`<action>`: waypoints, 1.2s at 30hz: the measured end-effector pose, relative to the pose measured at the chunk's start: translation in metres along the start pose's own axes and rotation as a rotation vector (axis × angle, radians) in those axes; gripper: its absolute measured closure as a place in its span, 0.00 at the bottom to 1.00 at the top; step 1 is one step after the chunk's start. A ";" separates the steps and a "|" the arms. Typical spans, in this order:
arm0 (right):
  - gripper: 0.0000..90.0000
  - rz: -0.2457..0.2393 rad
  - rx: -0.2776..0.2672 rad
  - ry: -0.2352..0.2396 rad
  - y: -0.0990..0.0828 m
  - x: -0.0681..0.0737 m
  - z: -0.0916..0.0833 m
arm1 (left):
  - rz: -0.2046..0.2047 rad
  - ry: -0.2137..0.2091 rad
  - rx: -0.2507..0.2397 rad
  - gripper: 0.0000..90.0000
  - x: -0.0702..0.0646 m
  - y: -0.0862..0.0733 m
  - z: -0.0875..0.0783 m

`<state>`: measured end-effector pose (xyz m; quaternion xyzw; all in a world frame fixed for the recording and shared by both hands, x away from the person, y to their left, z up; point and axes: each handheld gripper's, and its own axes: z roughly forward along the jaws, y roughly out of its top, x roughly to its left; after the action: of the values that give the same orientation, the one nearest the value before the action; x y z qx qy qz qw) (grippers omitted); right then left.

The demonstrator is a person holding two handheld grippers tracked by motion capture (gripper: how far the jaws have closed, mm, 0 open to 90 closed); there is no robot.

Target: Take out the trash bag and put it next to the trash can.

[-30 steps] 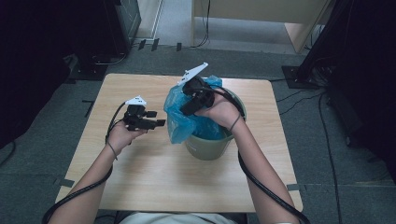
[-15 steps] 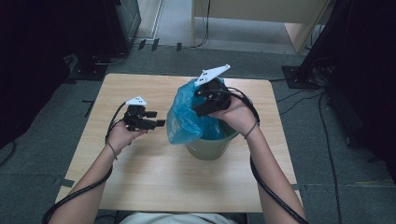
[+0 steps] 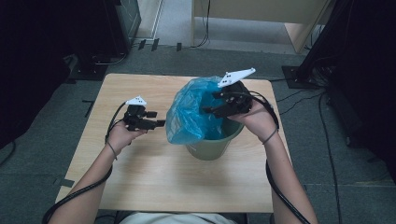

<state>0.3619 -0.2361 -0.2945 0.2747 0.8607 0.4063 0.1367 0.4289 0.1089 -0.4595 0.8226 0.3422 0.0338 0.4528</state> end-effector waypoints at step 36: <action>0.31 0.156 -0.103 -0.127 -0.098 -0.034 -0.080 | 0.024 -0.025 0.017 0.37 -0.004 0.013 -0.017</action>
<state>0.3178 -0.3565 -0.3193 0.3588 0.8043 0.4410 0.1729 0.4263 0.1142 -0.4384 0.8309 0.3271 0.0258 0.4494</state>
